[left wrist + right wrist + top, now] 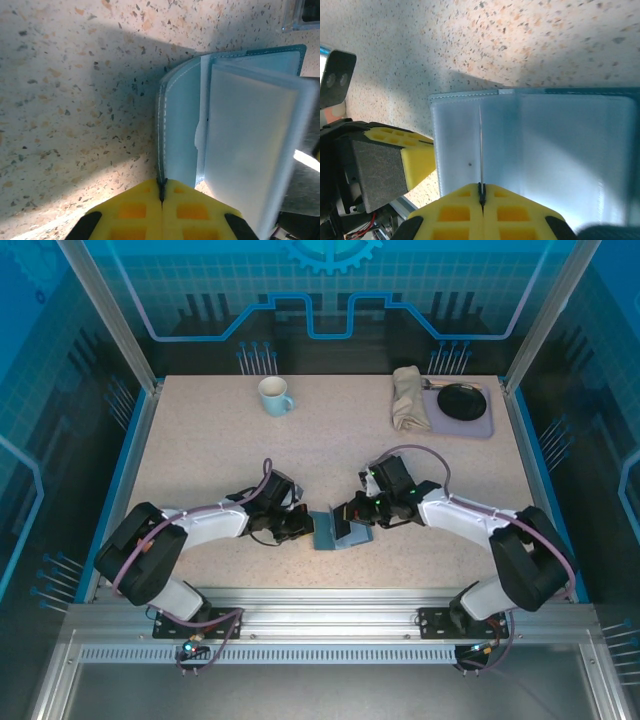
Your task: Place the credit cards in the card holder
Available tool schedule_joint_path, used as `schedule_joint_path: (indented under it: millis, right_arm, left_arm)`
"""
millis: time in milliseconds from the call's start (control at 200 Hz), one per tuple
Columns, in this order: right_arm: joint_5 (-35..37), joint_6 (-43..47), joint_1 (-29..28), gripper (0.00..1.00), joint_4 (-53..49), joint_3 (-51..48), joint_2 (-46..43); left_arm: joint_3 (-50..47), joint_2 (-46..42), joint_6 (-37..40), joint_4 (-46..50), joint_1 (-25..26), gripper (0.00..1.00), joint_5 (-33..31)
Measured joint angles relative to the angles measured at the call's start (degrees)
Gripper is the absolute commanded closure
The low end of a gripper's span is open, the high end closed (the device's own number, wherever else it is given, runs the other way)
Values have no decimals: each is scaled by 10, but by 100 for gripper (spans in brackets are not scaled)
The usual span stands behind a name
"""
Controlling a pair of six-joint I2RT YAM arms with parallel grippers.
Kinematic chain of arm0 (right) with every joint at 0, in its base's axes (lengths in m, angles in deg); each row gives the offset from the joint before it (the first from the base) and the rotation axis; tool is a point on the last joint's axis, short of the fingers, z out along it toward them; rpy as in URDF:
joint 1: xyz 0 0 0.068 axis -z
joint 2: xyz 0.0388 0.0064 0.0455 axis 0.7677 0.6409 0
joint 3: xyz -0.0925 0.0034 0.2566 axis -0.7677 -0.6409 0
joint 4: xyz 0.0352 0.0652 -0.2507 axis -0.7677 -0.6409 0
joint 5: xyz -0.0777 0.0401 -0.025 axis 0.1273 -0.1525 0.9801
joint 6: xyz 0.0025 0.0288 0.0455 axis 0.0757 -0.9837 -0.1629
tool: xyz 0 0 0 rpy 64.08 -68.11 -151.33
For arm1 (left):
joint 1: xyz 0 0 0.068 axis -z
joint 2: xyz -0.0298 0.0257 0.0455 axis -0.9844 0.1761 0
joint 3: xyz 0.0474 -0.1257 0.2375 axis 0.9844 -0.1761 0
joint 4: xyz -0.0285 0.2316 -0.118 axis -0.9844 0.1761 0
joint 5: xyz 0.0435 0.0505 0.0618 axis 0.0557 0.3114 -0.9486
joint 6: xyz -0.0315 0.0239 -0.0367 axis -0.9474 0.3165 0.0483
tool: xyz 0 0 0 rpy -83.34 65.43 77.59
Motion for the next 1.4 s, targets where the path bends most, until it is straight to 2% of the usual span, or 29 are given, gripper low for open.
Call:
schedule_joint_path:
  millis: [225,455,850,1090,1255,1401]
  right_arm:
    - [7,-1,-7,98,3,1,20]
    - [53,10,-4,97,-46,2,-30]
    - [40,19,-12,97,-51,26,-40]
    - [42,18,-48,98,-35,56,22]
    - [78,19,-56,99,-45,65,73]
    - [105,23,-57,99,-61,68,82]
  left_arm:
    - [1,5,9,0,0,100,1]
    - [3,5,9,4,0,100,0]
    - [9,5,9,4,0,100,1]
    - [9,5,9,4,0,100,1]
    - [9,5,9,5,0,100,1]
    - [9,5,9,12,1,100,1]
